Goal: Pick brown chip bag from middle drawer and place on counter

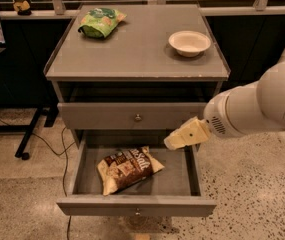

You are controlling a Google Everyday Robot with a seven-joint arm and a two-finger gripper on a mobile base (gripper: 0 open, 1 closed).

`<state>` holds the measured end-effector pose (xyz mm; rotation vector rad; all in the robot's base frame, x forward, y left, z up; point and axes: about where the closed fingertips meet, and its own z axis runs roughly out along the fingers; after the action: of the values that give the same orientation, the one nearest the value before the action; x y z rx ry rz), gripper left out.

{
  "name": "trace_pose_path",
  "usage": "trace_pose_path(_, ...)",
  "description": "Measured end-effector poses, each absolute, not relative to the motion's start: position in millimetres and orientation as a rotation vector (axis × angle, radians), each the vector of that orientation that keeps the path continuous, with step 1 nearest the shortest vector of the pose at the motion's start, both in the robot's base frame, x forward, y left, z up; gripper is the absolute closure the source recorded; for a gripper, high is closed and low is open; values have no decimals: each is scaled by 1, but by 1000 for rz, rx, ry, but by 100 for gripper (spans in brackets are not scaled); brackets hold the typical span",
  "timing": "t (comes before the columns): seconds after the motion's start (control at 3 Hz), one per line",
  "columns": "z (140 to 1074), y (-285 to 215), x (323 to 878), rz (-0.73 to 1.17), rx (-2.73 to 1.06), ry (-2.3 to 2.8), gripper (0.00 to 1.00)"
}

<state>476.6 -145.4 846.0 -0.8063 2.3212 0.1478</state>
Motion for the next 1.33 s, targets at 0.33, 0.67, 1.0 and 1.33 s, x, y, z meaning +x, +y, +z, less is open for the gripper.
trace_pose_path(0.33,808,-154,470,199,-728,2355,0)
trace_pose_path(0.67,765,-159,465,323,-676,2371,0)
trace_pose_path(1.0,724,-152,462,490,-729,2353,0)
trace_pose_path(1.33,674,-137,466,655,-838,2306,0)
